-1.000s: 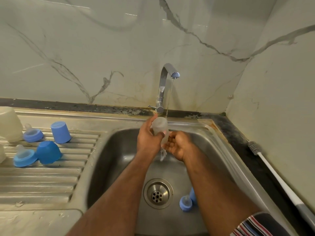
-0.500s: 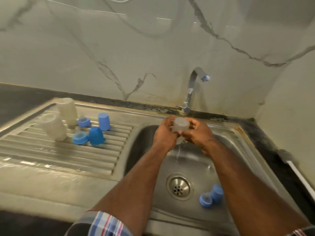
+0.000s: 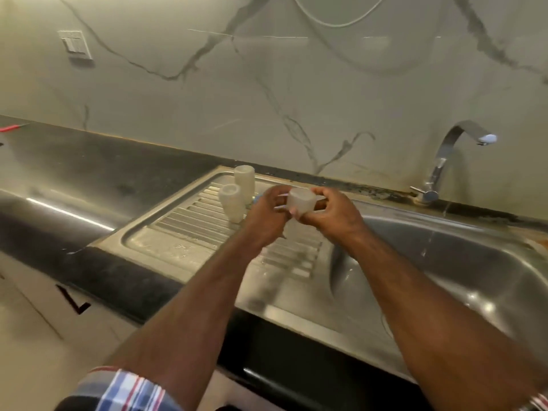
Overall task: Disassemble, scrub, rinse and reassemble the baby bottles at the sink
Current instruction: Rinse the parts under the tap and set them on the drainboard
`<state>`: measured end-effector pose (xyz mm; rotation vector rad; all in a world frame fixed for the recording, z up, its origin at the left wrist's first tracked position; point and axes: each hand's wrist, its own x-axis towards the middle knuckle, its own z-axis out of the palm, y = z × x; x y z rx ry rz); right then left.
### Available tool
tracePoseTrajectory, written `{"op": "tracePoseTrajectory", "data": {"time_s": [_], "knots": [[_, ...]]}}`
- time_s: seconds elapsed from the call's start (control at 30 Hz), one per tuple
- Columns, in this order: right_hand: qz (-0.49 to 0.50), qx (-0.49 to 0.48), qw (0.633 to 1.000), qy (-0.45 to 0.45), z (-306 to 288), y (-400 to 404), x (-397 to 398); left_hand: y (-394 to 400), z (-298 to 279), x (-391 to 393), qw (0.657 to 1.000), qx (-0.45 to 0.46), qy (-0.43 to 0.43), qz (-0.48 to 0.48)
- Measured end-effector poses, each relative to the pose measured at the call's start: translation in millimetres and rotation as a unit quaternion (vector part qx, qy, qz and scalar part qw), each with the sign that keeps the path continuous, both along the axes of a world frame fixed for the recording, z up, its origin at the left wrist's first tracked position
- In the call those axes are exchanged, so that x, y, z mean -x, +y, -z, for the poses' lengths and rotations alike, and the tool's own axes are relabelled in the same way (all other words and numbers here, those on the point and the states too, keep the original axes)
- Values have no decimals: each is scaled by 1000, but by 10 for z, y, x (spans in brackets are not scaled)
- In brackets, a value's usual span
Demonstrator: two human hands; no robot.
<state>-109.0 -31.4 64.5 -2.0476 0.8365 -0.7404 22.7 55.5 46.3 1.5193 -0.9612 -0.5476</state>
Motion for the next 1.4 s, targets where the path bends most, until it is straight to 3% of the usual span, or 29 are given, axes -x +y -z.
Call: {"op": "tracePoseTrajectory", "data": {"time_s": [0.27, 0.7, 0.87, 0.93, 1.03, 1.17, 1.27, 1.4], "knots": [[-41, 33, 998, 27, 139, 544, -854, 638, 217, -745, 996, 21, 81, -30], [-40, 38, 995, 80, 180, 636, -1067, 653, 363, -924, 993, 13, 106, -58], [-40, 29, 994, 102, 154, 647, -1013, 708, 285, -805, 993, -2, -7, -117], [-35, 31, 994, 103, 137, 639, -965, 744, 243, -722, 974, -12, -112, -196], [-16, 54, 994, 98, 120, 569, -850, 756, 182, -535, 930, 46, -257, -257], [45, 104, 986, 125, 26, 265, -357, 461, 87, -20, 929, 56, -323, -169], [78, 116, 976, 169, 1, -55, 227, 103, 102, 512, 940, -21, -338, -46], [120, 92, 960, 234, 118, -426, 1011, -394, 241, 1198, 918, -106, -374, 83]]}}
